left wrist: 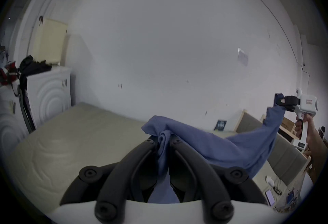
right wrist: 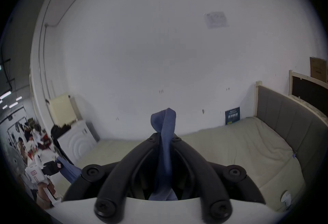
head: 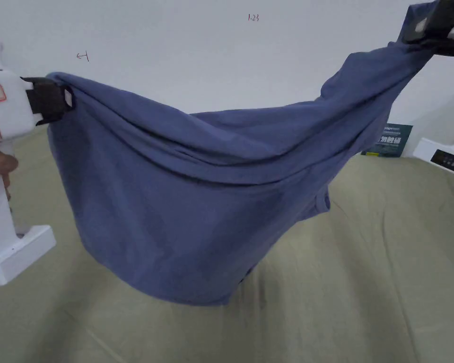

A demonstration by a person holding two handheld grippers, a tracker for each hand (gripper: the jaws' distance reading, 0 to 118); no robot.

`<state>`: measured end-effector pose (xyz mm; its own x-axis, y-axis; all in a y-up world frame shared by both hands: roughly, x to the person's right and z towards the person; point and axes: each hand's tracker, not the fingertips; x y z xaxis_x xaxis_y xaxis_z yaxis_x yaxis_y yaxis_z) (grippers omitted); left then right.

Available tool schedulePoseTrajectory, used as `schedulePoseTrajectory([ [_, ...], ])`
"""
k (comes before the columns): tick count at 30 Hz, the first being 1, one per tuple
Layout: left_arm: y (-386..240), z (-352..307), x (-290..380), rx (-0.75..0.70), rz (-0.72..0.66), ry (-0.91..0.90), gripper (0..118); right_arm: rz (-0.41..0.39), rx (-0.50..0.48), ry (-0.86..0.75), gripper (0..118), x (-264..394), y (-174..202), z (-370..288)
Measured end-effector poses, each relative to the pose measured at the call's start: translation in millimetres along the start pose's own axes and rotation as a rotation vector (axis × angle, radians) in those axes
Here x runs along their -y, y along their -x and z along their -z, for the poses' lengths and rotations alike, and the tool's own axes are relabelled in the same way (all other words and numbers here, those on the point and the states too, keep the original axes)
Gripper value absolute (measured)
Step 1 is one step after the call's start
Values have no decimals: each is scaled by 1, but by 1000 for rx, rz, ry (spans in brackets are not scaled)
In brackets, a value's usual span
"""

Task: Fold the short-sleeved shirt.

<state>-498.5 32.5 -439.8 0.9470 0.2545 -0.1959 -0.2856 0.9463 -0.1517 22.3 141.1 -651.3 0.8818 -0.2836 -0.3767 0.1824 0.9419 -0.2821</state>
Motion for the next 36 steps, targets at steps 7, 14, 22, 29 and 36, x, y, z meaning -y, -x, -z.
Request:
schedulePoseTrajectory([
  [7, -22, 16, -38, -35, 76, -106, 11, -22, 12, -79, 9, -61, 6, 0],
  [14, -32, 40, -56, -34, 19, -141, 11, -4, 17, -165, 9, -95, -6, 11],
  [22, -49, 54, -51, -4, -2, -135, 11, -20, -2, -206, 9, -116, -1, 17],
  [29, -9, 103, 21, -4, -19, 32, 11, -24, -15, -95, 9, -37, -27, 36],
  [36, 11, 130, 129, -7, -55, 231, 11, 48, -10, 14, 9, 60, -59, 44],
])
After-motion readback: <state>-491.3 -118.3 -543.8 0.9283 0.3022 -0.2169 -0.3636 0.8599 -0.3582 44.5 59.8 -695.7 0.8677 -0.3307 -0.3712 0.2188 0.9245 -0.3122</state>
